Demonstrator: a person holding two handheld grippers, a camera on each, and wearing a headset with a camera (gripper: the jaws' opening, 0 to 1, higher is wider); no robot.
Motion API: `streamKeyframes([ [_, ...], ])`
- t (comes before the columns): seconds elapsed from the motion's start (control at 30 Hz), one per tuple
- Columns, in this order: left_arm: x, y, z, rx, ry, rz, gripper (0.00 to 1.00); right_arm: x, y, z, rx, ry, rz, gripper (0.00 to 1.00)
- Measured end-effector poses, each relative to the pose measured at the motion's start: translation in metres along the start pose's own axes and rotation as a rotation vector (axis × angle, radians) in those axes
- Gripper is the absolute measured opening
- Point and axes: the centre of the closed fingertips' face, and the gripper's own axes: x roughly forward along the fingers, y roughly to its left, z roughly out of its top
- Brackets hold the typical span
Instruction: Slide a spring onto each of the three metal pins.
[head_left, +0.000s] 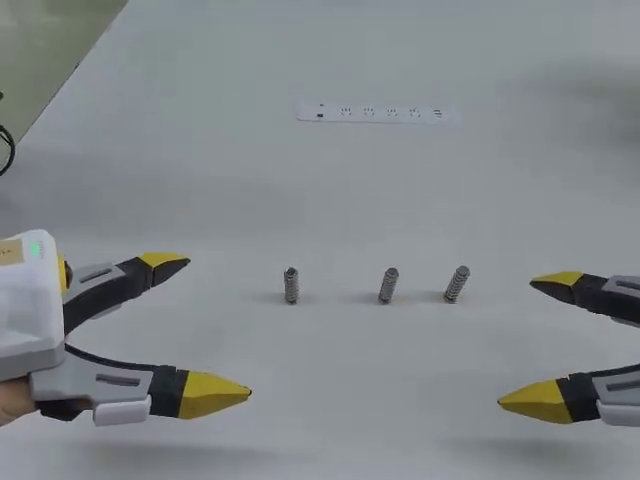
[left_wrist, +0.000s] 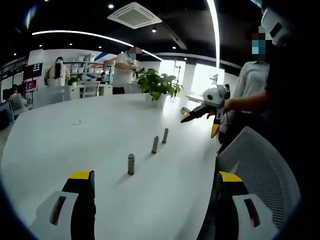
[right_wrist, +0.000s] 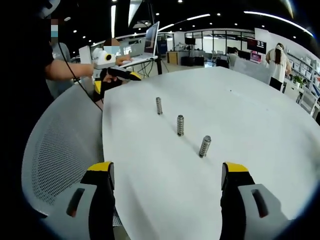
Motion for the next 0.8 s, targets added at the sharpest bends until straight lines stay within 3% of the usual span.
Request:
streamKeyframes([
  [0.07, 0.002, -0.003, -0.005, 0.001, 0.029, -0.018, 0.98, 0.001, -0.002, -0.003, 0.002, 0.021, 0.008, 0.87],
  [0.2, 0.006, -0.003, -0.012, 0.063, 0.088, -0.017, 0.97, 0.002, -0.007, -0.015, -0.040, 0.077, 0.004, 0.86],
  [0.47, 0.010, -0.003, -0.015, 0.067, 0.110, -0.019, 0.95, 0.002, -0.007, -0.021, -0.066, 0.113, 0.002, 0.84],
  [0.8, 0.009, -0.005, -0.016, 0.059, 0.098, -0.012, 0.94, 0.003, -0.003, -0.017, -0.058, 0.094, 0.000, 0.84],
])
